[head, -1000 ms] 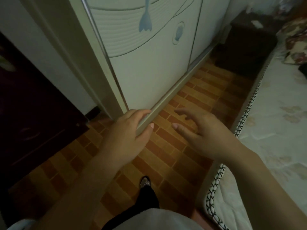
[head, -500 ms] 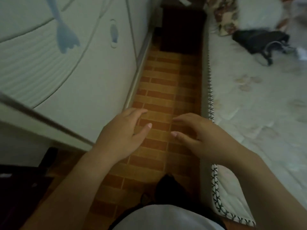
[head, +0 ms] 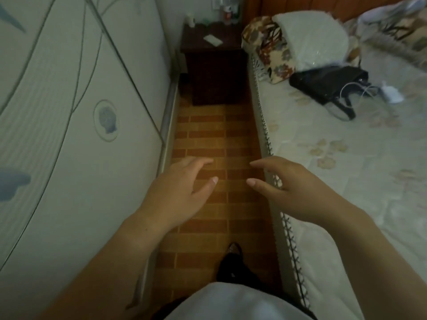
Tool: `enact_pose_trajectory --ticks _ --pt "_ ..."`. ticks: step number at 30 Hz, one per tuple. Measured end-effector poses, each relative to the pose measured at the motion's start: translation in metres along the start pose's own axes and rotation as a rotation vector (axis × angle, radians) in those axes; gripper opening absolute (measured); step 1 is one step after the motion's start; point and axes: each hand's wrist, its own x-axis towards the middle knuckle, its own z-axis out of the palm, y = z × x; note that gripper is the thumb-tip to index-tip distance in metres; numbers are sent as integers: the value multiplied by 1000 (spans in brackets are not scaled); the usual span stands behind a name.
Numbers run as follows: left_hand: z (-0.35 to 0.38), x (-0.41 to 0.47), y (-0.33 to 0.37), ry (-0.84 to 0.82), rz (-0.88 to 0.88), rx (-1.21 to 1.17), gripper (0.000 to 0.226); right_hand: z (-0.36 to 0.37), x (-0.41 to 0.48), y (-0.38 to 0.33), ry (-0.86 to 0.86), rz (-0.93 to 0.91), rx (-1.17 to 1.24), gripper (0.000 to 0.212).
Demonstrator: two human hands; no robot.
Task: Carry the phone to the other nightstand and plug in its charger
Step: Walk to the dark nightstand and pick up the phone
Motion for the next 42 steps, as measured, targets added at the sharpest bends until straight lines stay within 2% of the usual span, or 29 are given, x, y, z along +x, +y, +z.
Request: enact_pose_trajectory --ticks 8,15,22,26,33,42 --pt "-11 135 15 -3 58 -87 45 -70 103 44 148 51 53 57" --pt "-20 249 -8 -33 88 -61 47 -92 201 68 120 23 55 51" --pt "-48 398 -62 6 66 -105 47 -129 360 87 119 -24 -14 52" --pt "-74 494 -82 3 116 -104 46 -158 453 96 84 -18 -60 51" --pt "-105 635 -111 -3 142 -74 46 -197 577 123 145 -10 -30 48" --pt "-112 821 -174 -20 67 22 48 -228 768 184 120 -23 -12 52"
